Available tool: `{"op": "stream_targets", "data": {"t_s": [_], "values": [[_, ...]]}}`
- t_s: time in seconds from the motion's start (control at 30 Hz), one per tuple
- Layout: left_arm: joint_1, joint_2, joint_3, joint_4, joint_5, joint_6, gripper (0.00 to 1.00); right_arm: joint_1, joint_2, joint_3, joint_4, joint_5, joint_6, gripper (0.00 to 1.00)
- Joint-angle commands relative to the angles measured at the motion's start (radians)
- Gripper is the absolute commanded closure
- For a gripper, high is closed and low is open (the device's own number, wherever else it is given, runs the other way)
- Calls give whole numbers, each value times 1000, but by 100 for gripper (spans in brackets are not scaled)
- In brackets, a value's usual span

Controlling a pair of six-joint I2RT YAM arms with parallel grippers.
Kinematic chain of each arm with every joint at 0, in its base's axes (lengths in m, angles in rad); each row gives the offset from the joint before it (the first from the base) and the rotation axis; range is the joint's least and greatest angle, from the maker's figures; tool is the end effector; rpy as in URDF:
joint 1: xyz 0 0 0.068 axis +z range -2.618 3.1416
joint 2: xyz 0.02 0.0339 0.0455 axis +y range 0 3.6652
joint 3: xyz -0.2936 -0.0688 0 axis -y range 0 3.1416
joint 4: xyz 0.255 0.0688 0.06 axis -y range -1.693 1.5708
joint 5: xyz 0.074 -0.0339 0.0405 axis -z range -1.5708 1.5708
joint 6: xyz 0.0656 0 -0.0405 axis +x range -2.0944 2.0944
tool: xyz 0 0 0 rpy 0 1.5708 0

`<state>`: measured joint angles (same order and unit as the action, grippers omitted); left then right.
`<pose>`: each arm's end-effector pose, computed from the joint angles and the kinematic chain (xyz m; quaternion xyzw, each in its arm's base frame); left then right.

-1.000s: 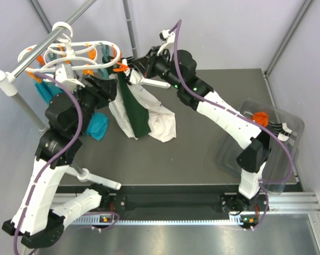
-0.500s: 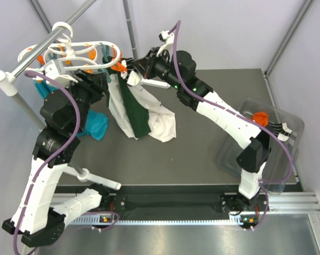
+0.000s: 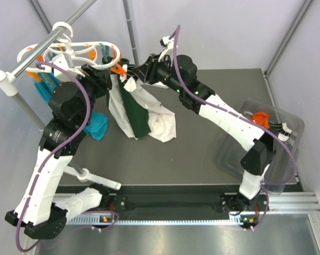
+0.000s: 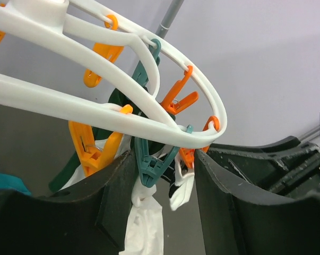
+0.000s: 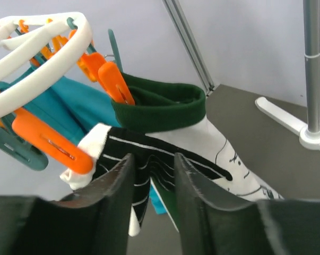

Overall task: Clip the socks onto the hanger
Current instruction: Open the clamp at the hanger.

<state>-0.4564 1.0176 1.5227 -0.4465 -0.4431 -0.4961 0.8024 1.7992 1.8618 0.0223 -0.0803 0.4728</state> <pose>0.1856 -0.0598 0.5470 -0.1731 0.6660 -0.1914 0.6999 0.3271 0.3460 0.4871 -0.1400 0.6619 0.4599 0.5751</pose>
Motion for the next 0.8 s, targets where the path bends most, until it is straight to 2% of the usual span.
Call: {"op": "stream_targets", "data": {"t_s": [0.0,0.17,0.27,0.33,0.47,0.77], "values": [[-2,6,39,65,-6,34,47,0,-121,-47,-2,22,-22,62],[-2,7,48,71,0,39,53,6,-227,-140,-19,25,-66,59],[-2,10,57,66,-2,42,58,23,-274,-186,-19,-36,-83,58],[-2,7,59,65,0,41,58,43,-294,-203,-13,-72,-117,54],[-2,-1,62,60,12,33,58,136,-333,-219,-19,-30,-221,43],[-2,-65,71,-4,18,-30,54,225,-233,-170,112,-38,-162,44]]}}
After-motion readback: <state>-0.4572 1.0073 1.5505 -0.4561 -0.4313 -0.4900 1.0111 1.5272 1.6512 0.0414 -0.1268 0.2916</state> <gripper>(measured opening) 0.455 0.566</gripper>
